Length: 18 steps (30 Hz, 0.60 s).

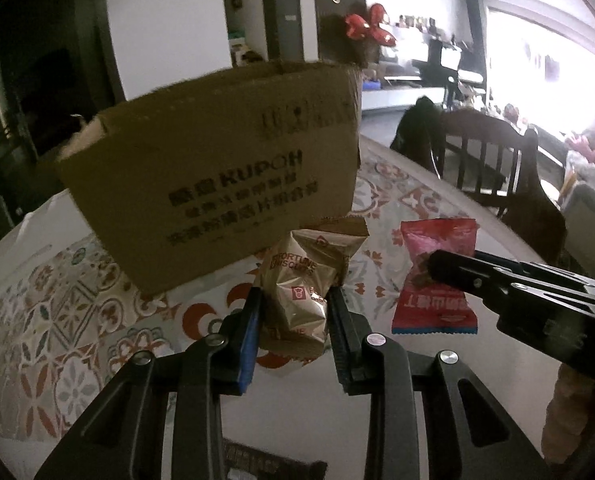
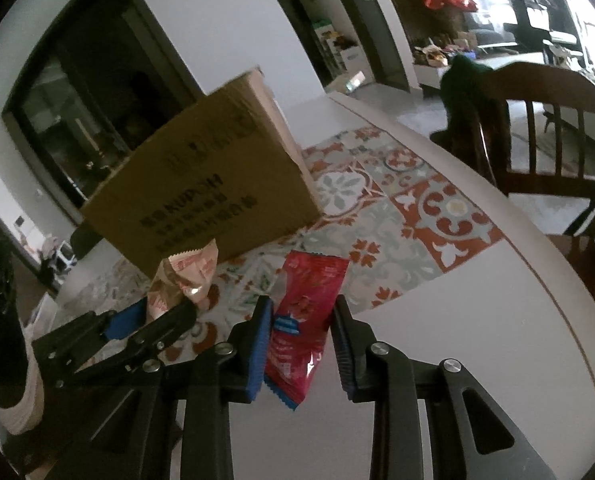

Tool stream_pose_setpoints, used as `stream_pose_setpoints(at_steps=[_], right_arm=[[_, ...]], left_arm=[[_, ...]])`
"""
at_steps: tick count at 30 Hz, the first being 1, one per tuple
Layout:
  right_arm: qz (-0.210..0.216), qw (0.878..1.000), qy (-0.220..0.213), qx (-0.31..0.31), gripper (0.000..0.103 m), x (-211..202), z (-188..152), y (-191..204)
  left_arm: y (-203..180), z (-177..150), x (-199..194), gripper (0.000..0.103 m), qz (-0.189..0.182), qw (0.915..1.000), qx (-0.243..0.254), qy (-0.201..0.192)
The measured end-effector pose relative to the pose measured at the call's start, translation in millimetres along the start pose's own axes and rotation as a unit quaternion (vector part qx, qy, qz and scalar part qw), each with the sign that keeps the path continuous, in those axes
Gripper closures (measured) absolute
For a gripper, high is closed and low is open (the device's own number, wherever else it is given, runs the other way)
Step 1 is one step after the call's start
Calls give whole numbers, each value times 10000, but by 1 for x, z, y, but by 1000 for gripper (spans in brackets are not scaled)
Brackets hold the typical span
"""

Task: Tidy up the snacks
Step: 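Carry the gold candy and red packet into the box while opening both tools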

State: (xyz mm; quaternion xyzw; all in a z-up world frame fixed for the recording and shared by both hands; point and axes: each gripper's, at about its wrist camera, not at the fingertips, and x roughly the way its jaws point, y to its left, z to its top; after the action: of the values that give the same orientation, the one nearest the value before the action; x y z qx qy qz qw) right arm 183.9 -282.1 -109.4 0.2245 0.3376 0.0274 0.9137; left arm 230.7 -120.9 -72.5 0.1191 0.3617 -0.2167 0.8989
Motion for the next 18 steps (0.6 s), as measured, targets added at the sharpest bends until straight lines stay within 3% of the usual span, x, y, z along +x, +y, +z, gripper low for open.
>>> stream_pose_setpoints(at_steps=[18], right_arm=[[722, 9904, -686, -958, 73, -53, 57, 63]], left_arm=[[33, 37, -74, 72, 36, 9924, -1003, -712]])
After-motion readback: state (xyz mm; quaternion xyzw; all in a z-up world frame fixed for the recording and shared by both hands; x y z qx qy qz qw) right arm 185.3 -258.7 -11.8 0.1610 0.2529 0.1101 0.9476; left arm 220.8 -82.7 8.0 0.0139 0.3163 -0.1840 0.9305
